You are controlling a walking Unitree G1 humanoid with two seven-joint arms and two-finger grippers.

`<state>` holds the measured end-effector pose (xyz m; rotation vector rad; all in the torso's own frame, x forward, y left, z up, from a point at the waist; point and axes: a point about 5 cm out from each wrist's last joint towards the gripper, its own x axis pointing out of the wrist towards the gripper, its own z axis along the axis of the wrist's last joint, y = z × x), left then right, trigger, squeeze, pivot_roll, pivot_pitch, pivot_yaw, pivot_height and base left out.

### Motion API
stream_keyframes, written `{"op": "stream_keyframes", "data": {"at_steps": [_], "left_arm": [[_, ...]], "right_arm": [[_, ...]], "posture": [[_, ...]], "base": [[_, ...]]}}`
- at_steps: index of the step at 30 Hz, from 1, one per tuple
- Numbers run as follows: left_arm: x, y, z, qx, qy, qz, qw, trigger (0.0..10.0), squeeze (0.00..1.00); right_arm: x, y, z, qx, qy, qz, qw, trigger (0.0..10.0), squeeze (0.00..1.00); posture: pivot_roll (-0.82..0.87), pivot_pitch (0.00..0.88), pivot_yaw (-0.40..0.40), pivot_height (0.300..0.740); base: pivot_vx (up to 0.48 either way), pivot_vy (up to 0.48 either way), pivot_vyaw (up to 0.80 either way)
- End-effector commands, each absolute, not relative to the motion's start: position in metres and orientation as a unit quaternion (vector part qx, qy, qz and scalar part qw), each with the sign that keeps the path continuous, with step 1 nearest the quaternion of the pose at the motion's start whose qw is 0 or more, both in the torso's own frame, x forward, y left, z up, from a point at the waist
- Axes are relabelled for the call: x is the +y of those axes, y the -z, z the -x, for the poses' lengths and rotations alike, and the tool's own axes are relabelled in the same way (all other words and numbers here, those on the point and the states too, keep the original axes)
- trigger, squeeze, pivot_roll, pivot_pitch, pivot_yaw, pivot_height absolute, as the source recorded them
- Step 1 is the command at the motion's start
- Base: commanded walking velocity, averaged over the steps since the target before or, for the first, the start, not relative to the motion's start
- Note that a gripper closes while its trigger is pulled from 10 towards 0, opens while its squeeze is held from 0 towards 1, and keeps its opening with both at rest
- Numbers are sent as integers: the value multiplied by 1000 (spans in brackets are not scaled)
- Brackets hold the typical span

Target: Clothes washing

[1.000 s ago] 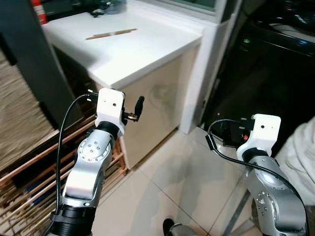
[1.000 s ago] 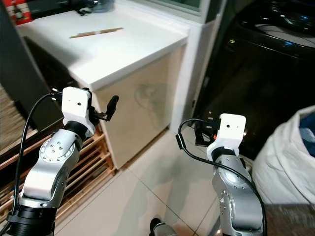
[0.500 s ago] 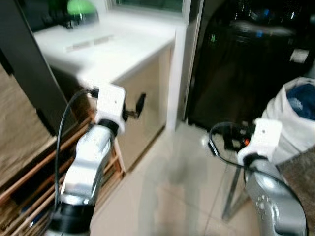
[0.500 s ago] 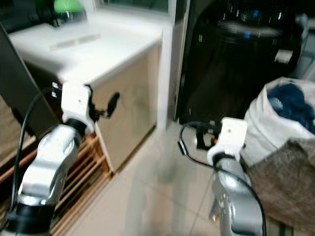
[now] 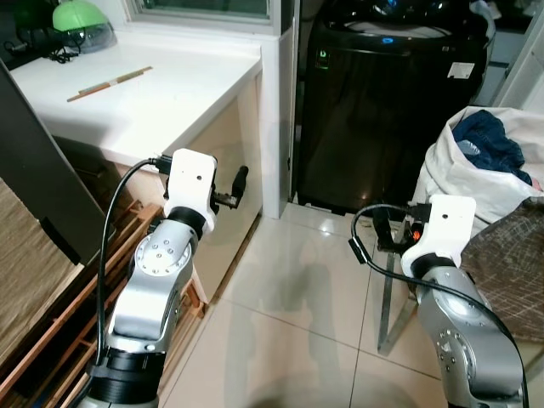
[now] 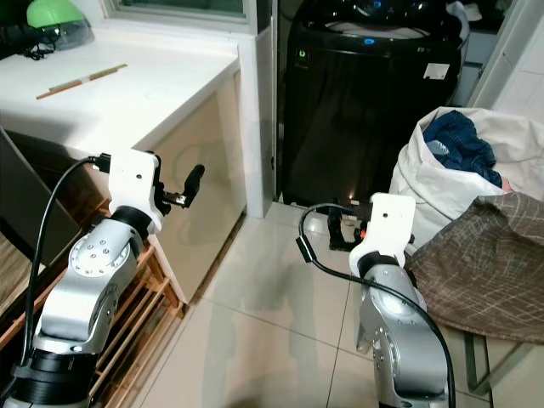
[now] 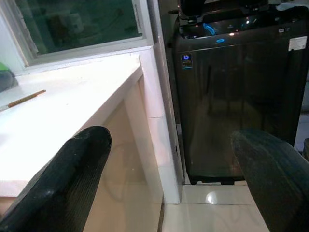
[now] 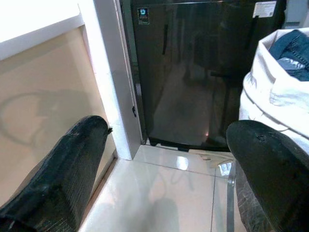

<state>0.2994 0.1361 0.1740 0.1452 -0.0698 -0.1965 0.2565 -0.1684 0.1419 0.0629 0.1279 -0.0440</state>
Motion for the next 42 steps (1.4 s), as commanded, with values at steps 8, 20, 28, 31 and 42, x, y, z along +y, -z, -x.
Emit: {"op": "stream_keyframes", "data": {"at_steps": [8,20,28,31,42], "left_arm": [[138,-184,-299,-47,94,-68,992,10000,0],[135,-185,-301,-47,107,-59,991,10000,0],[132,-179,-302,-33,120,-59,990,10000,0],[132,-179,-302,-34,121,-57,990,10000,0],[131,-178,-302,-30,126,-54,990,10000,0]], "right_arm": [[-160,-149,-265,56,-16,-33,998,10000,0],[-162,-149,-263,52,-8,-36,998,10000,0],[-163,-149,-261,50,2,-41,998,10000,0],[-163,-148,-259,51,4,-40,998,10000,0],[-166,-149,-259,51,9,-38,998,10000,0]], "posture": [[-25,0,22,740],[-50,0,55,740],[-61,0,73,740],[-66,0,76,740],[-64,0,72,740]], "base": [[278,0,0],[387,0,0],[423,0,0],[426,0,0],[425,0,0]]}}
